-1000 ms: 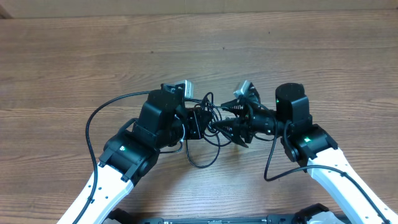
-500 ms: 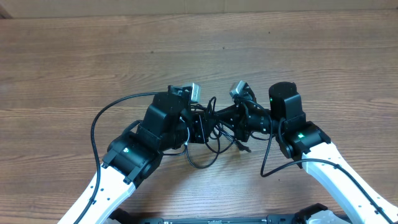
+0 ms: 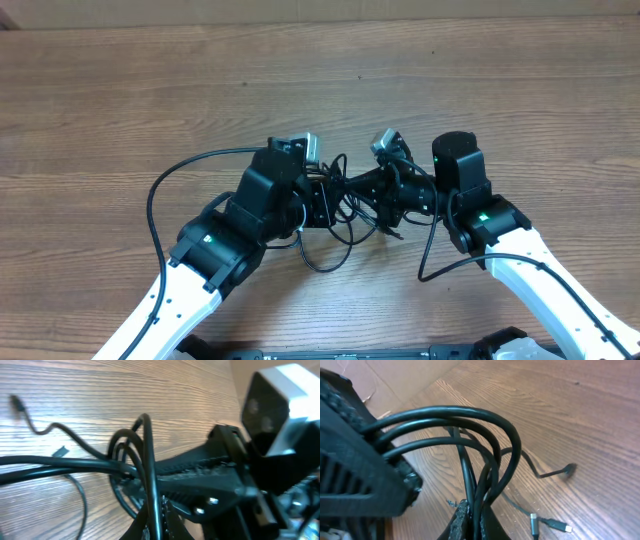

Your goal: Untangle cables

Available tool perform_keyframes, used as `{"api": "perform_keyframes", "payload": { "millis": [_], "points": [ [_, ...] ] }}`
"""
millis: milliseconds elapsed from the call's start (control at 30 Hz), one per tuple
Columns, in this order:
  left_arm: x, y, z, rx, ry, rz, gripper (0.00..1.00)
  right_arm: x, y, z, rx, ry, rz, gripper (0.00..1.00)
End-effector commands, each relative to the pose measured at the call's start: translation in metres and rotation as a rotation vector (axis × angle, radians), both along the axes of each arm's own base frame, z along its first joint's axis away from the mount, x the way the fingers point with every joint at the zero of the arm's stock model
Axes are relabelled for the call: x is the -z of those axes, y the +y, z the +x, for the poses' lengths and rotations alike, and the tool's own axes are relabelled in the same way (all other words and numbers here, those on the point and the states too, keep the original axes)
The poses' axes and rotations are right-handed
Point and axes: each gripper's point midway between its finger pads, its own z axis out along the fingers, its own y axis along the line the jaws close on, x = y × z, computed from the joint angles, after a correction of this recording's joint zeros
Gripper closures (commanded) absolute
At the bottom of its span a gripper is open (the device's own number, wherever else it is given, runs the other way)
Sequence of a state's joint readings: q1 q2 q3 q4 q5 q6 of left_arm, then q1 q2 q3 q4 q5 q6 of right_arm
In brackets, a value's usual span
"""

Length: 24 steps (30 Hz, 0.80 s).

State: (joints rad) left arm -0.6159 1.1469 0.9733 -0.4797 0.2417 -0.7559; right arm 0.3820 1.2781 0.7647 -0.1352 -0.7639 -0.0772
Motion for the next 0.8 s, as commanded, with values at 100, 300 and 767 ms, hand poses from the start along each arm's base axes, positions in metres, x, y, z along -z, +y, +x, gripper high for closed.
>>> {"api": "perform_keyframes", "payload": {
  "millis": [100,300,767],
  "points": [
    [0.006,0.021,0.015,-0.142,-0.005,0.076,0.96,-0.023,0.009,-0.022,-0.127,0.064,0.119,0.96],
    [0.007,0.028,0.020,-0.183,-0.021,0.106,0.95,-0.037,0.004,-0.029,-0.180,0.081,0.187,0.96],
    [0.007,0.031,0.022,-0.197,-0.028,0.115,0.96,-0.068,-0.017,-0.048,-0.351,0.073,0.341,0.96]
  ]
}}
